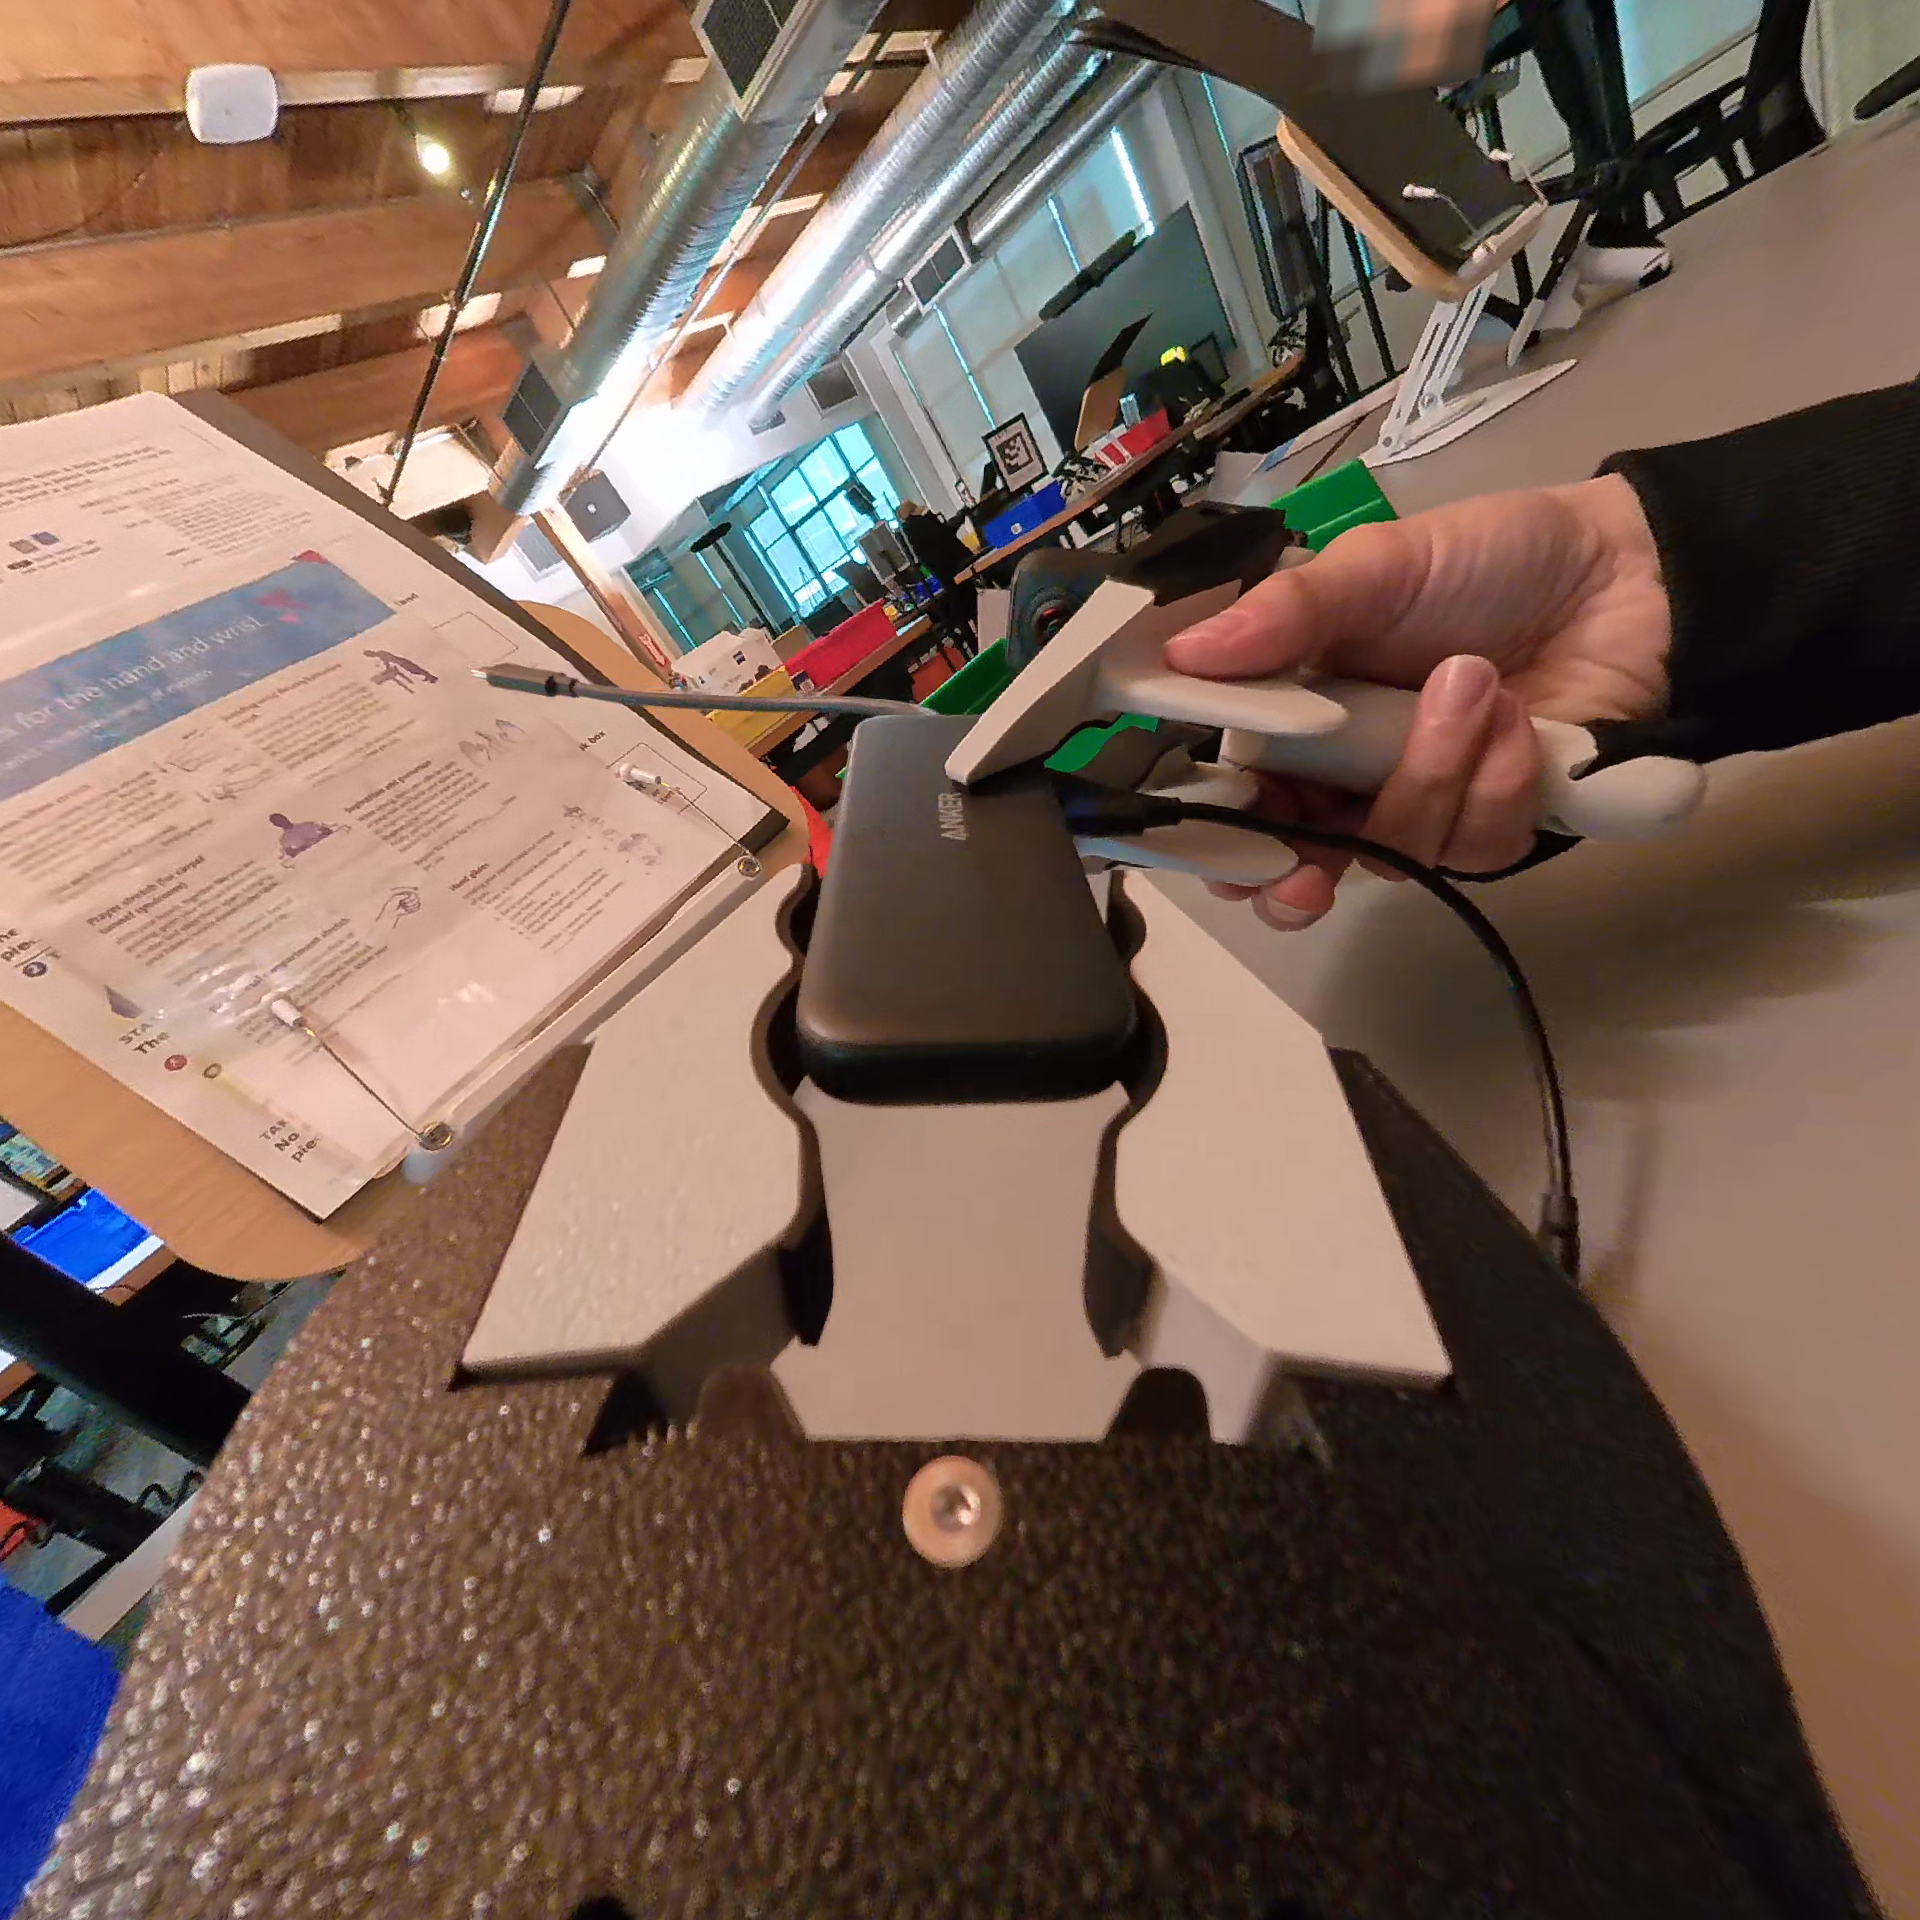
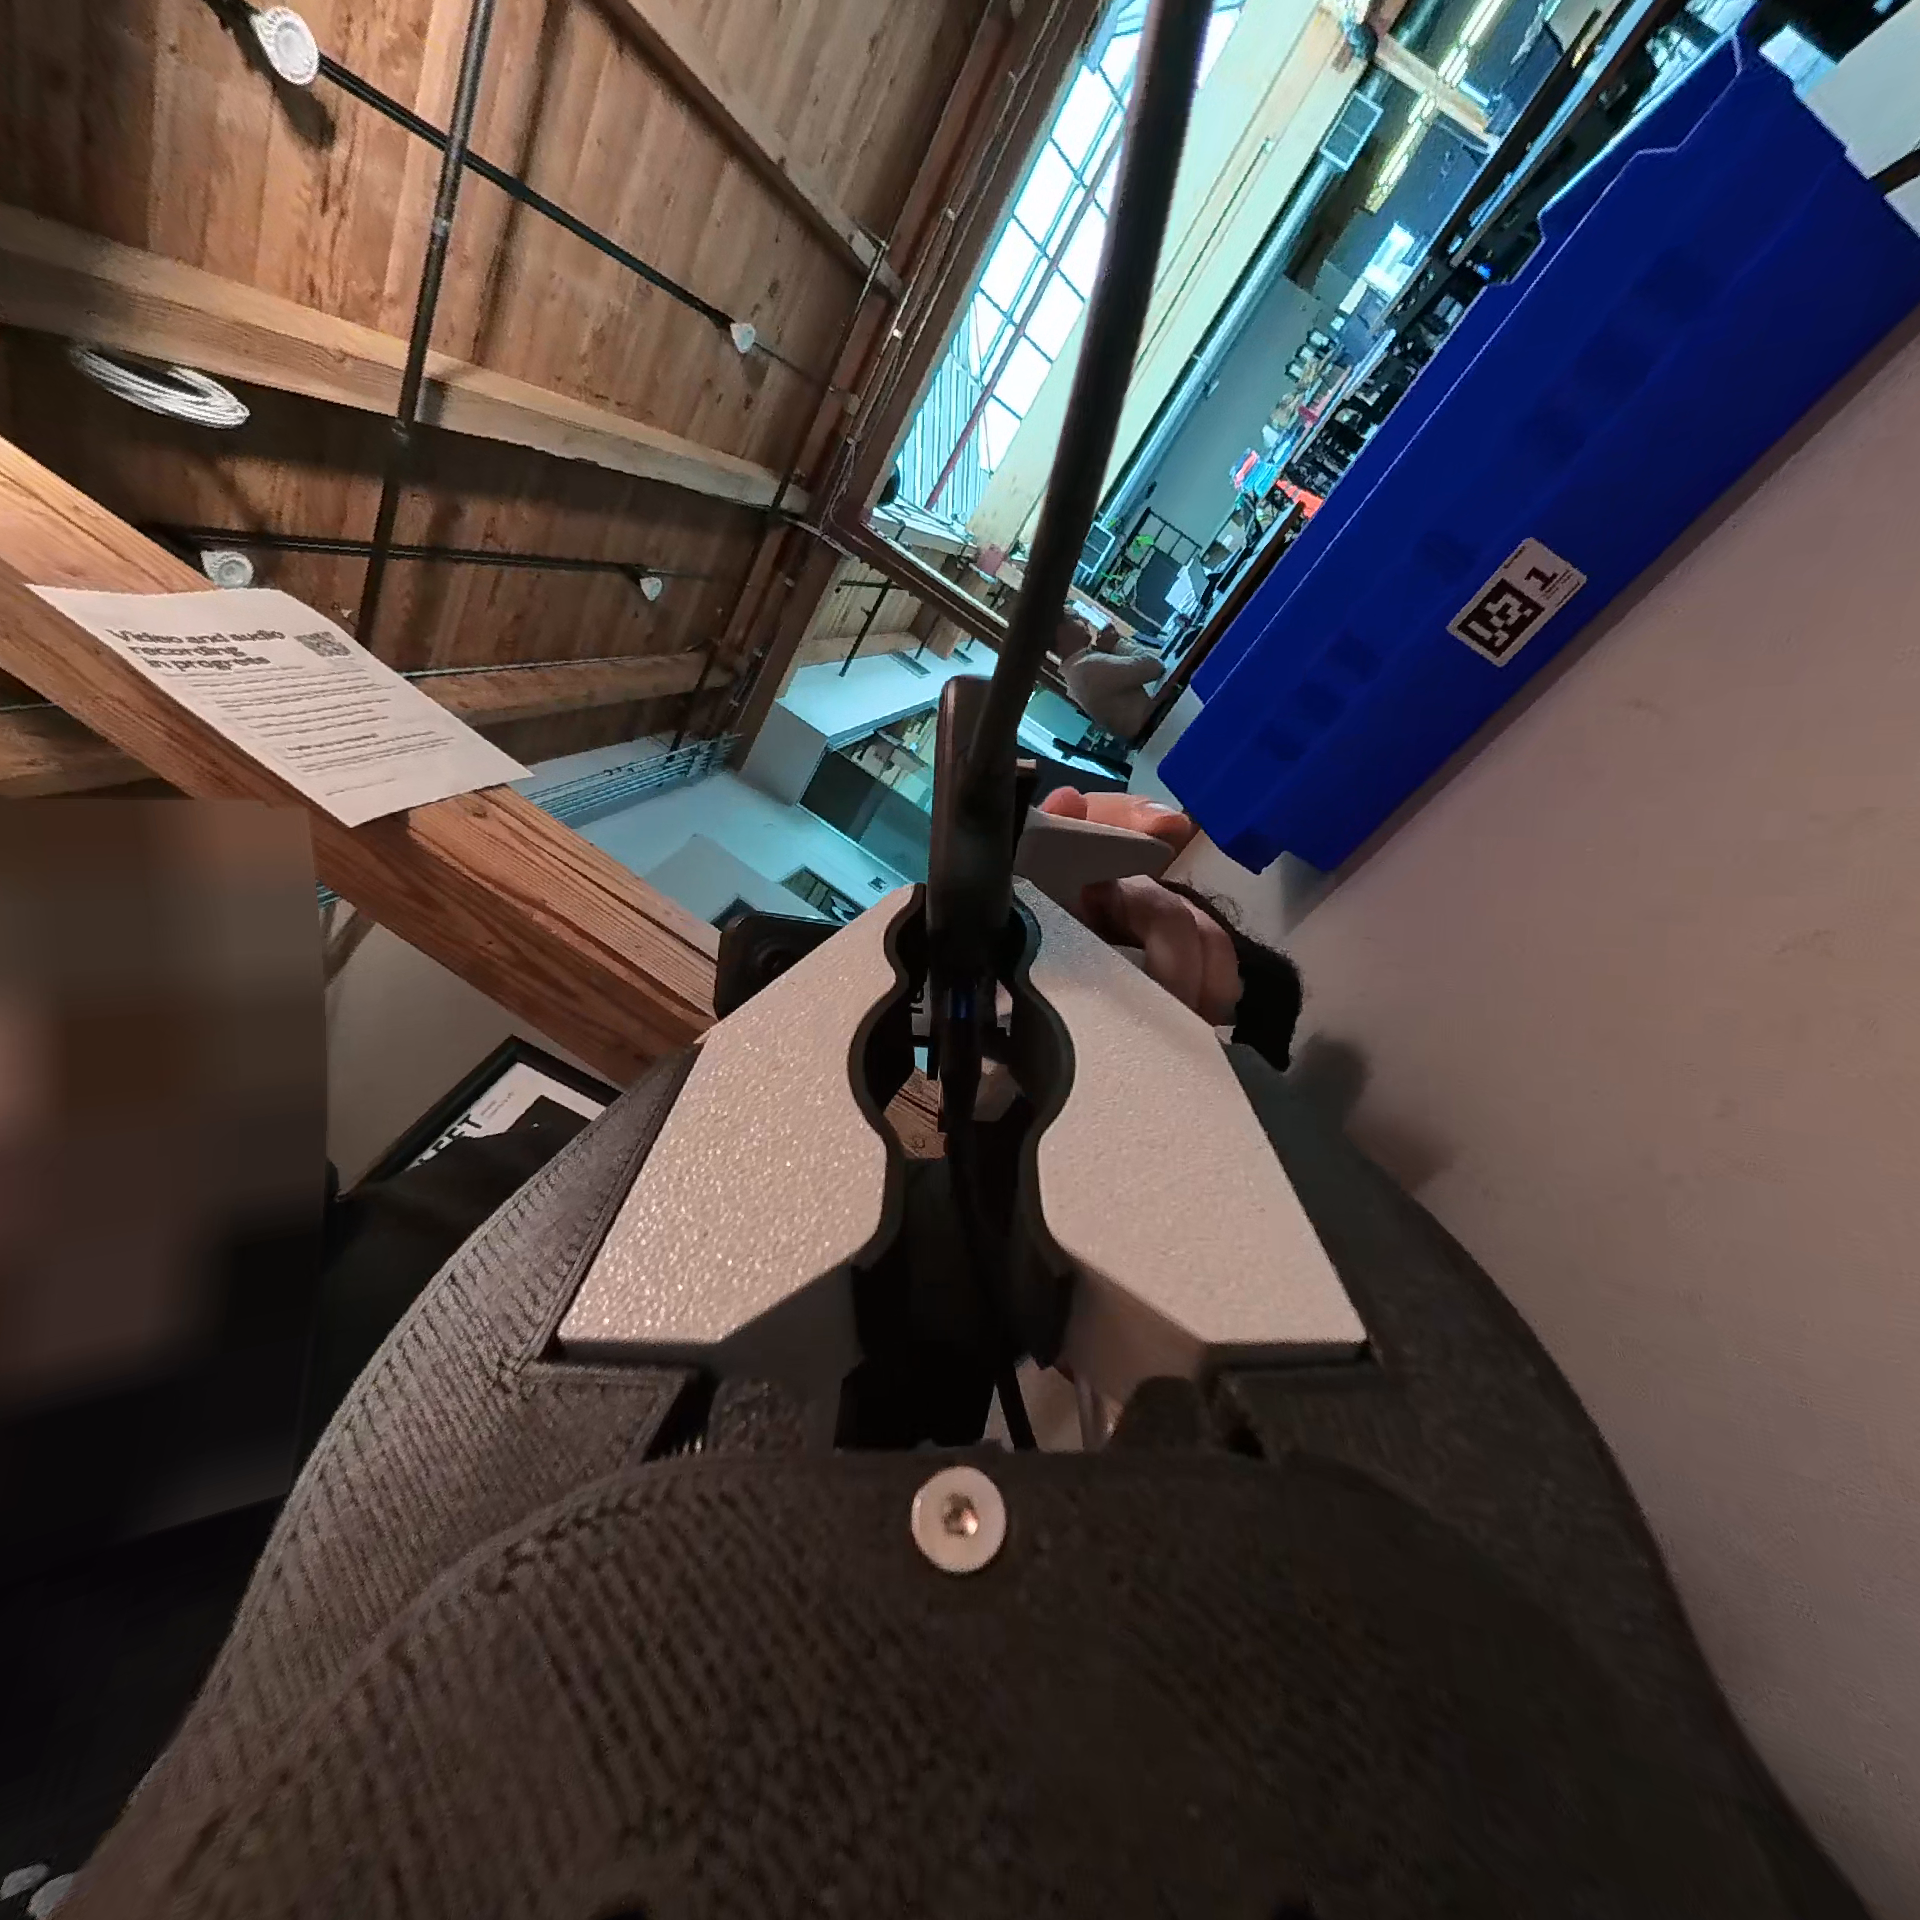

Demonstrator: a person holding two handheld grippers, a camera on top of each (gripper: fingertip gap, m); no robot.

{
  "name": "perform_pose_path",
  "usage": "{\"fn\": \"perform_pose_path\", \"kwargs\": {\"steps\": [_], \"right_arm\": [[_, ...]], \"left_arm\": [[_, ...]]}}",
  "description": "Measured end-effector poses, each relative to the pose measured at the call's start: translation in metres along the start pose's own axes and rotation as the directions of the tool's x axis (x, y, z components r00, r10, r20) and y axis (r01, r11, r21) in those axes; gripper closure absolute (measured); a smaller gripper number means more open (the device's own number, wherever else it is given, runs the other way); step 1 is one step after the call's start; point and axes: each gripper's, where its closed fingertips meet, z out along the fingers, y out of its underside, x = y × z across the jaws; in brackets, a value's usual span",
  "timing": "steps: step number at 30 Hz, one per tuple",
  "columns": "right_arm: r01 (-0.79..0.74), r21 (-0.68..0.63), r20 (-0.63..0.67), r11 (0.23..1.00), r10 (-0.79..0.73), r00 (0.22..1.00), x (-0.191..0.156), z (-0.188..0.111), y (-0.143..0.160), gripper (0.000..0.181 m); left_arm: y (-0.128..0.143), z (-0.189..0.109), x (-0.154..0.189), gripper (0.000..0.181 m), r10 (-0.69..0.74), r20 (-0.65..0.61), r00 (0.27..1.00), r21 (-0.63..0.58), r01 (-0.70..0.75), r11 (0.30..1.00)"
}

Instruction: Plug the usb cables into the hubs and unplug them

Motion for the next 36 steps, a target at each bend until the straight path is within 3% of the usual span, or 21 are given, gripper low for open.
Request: {"fn": "perform_pose_path", "kwargs": {"steps": [4, 9, 10, 12, 14, 16, 18, 20, 25, 33, 36], "right_arm": [[-0.013, 0.011, 0.002, 1.0, 0.013, 1.0, 0.004, 0.003, 0.001, 0.17], [0.026, 0.046, -0.057, 0.999, -0.023, 0.998, 0.012, -0.001, -0.006, 0.169], [0.058, 0.05, -0.08, 0.997, -0.053, 0.995, 0.014, -0.003, -0.008, 0.166], [0.191, 0.058, -0.184, 0.98, -0.178, 0.967, 0.019, -0.008, -0.017, 0.141], [0.402, -0.004, -0.28, 0.916, -0.387, 0.879, 0.018, -0.01, -0.021, 0.136], [0.591, -0.063, -0.374, 0.804, -0.568, 0.733, 0.015, -0.009, -0.026, 0.124], [0.727, -0.124, -0.403, 0.675, -0.704, 0.585, 0.009, -0.003, -0.025, 0.126], [0.796, -0.147, -0.43, 0.587, -0.763, 0.483, 0.005, 0.003, -0.026, 0.131], [0.837, -0.259, -0.445, 0.482, -0.829, 0.34, 0.017, 0.008, -0.02, 0.15], [0.838, -0.268, -0.473, 0.475, -0.823, 0.315, 0.026, 0.01, -0.02, 0.164], [0.832, -0.241, -0.479, 0.5, -0.806, 0.346, 0.025, 0.01, -0.021, 0.168]], "left_arm": [[0.001, 0.0, -0.004, 0.129, -0.032, 0.029, 0.999, 0.003, 0.032, 0.999], [0.017, 0.006, -0.006, 0.129, -0.072, 0.042, 0.996, -0.13, 0.077, 0.989], [0.017, 0.007, -0.009, 0.129, -0.079, 0.062, 0.995, -0.13, 0.086, 0.988], [0.02, 0.005, -0.02, 0.129, -0.103, 0.118, 0.988, -0.143, 0.12, 0.982], [0.026, -0.001, -0.035, 0.129, -0.132, 0.204, 0.97, -0.154, 0.165, 0.974], [0.03, -0.006, -0.047, 0.129, -0.166, 0.267, 0.949, -0.145, 0.209, 0.967], [0.032, -0.008, -0.054, 0.129, -0.188, 0.304, 0.934, -0.139, 0.239, 0.961], [0.031, -0.009, -0.056, 0.13, -0.199, 0.317, 0.927, -0.132, 0.251, 0.959], [0.028, -0.006, -0.052, 0.13, -0.211, 0.311, 0.927, -0.119, 0.258, 0.959], [0.028, -0.005, -0.051, 0.13, -0.226, 0.3, 0.927, -0.111, 0.269, 0.957], [0.028, -0.006, -0.052, 0.13, -0.227, 0.305, 0.925, -0.109, 0.271, 0.956]]}}
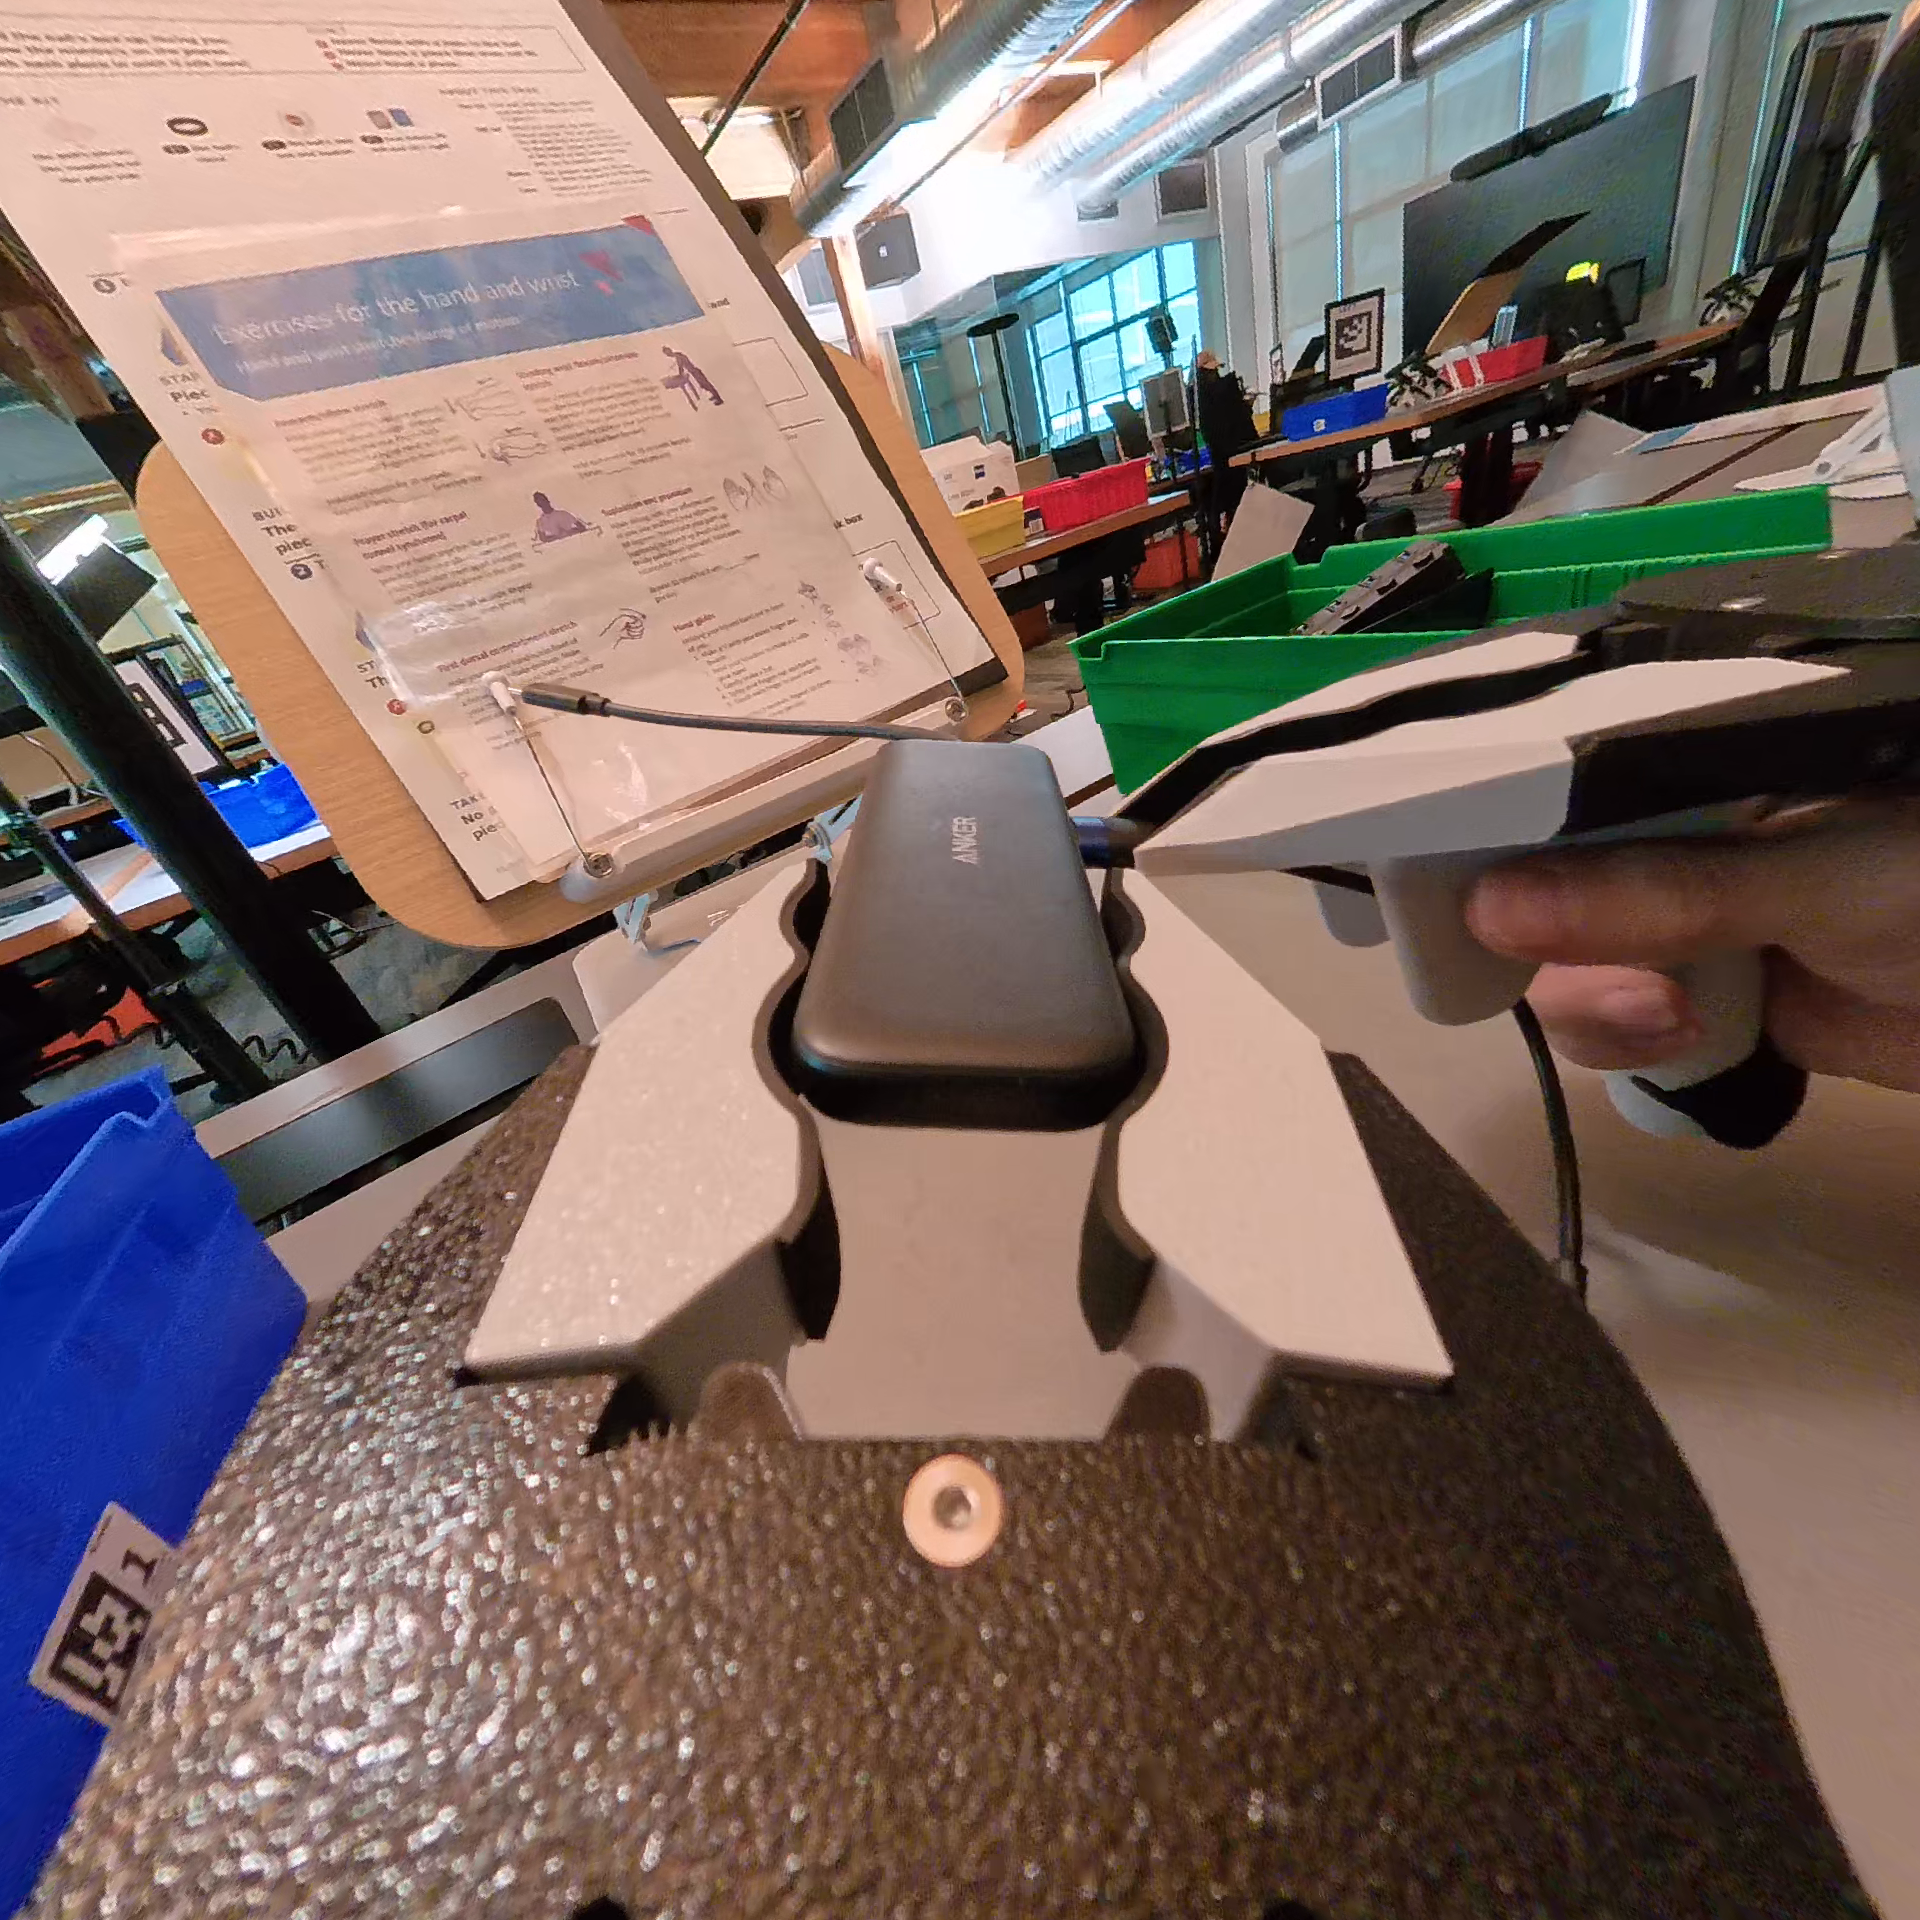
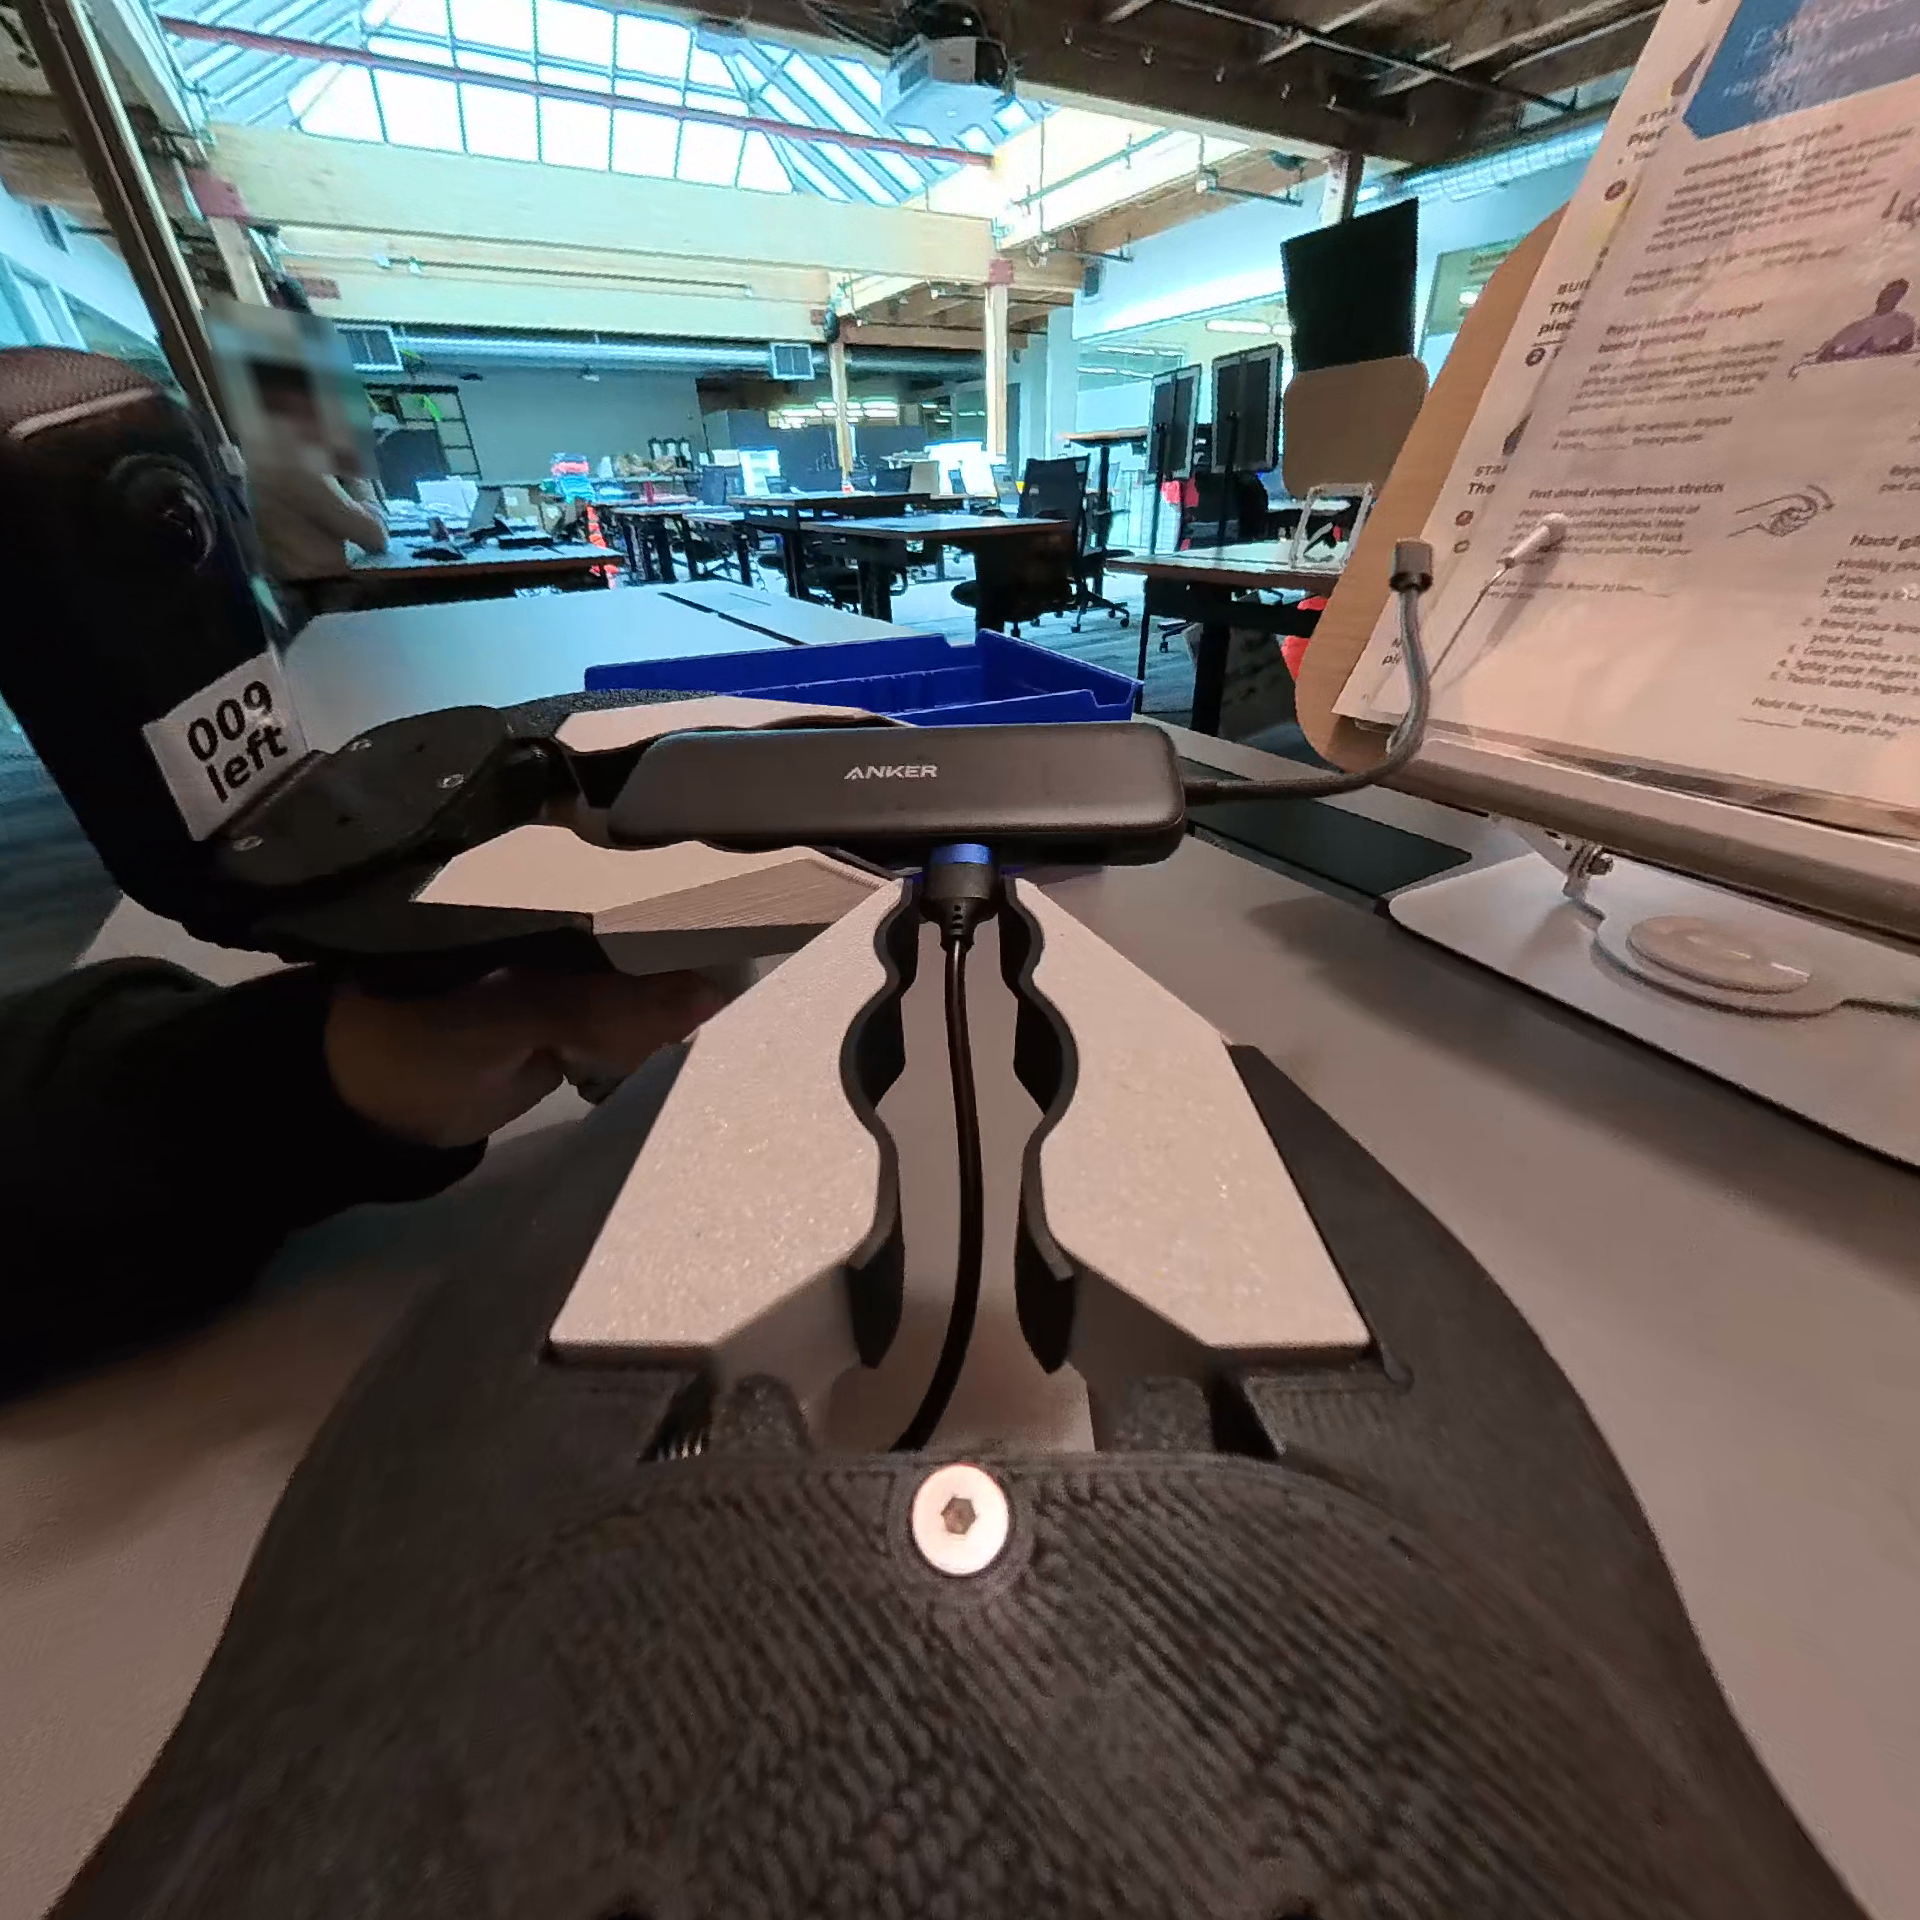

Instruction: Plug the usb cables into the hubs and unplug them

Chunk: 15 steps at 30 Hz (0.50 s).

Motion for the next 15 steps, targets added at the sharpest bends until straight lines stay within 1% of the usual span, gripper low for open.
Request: {"fn": "perform_pose_path", "kwargs": {"steps": [2, 4, 8, 9, 10, 11, 12, 14, 15], "right_arm": [[-0.015, 0.005, 0.003, 1.0, 0.015, 1.0, 0.0, 0.001, 0.001, 0.168], [-0.019, -0.033, 0.006, 0.999, 0.02, 1.0, 0.001, 0.002, 0.003, 0.168], [0.036, -0.1, 0.0, 0.994, -0.036, 0.999, 0.001, 0.0, -0.001, 0.168], [0.045, -0.113, -0.004, 0.993, -0.046, 0.999, 0.002, -0.003, -0.002, 0.168], [0.073, -0.137, -0.032, 0.988, -0.078, 0.996, 0.009, -0.01, -0.001, 0.168], [0.1, -0.153, -0.06, 0.983, -0.111, 0.992, 0.018, -0.02, -0.001, 0.168], [0.096, -0.122, -0.076, 0.988, -0.105, 0.992, 0.025, -0.028, -0.008, 0.168], [0.056, -0.031, -0.059, 0.998, -0.058, 0.997, 0.03, -0.039, -0.026, 0.168], [0.077, -0.014, -0.093, 0.997, -0.078, 0.993, 0.036, -0.045, -0.035, 0.168]], "left_arm": [[0.001, 0.0, -0.001, 0.13, -0.006, -0.002, 1.0, -0.001, 0.006, 1.0], [0.003, 0.0, -0.001, 0.13, 0.012, 0.003, 1.0, -0.015, -0.012, 1.0], [0.0, 0.001, -0.005, 0.129, 0.05, 0.053, 0.997, -0.03, -0.048, 0.998], [0.0, -0.002, -0.02, 0.129, 0.043, 0.149, 0.988, -0.037, -0.038, 0.999], [-0.001, -0.009, -0.045, 0.13, 0.021, 0.242, 0.97, -0.028, -0.015, 0.999], [-0.002, -0.017, -0.063, 0.13, -0.064, 0.269, 0.961, -0.001, 0.067, 0.998], [-0.006, -0.021, -0.067, 0.13, -0.113, 0.243, 0.963, 0.037, 0.107, 0.994], [-0.003, -0.017, -0.049, 0.129, -0.06, 0.194, 0.979, 0.023, 0.057, 0.998], [-0.004, -0.012, -0.038, 0.13, -0.034, 0.165, 0.986, 0.021, 0.031, 0.999]]}}
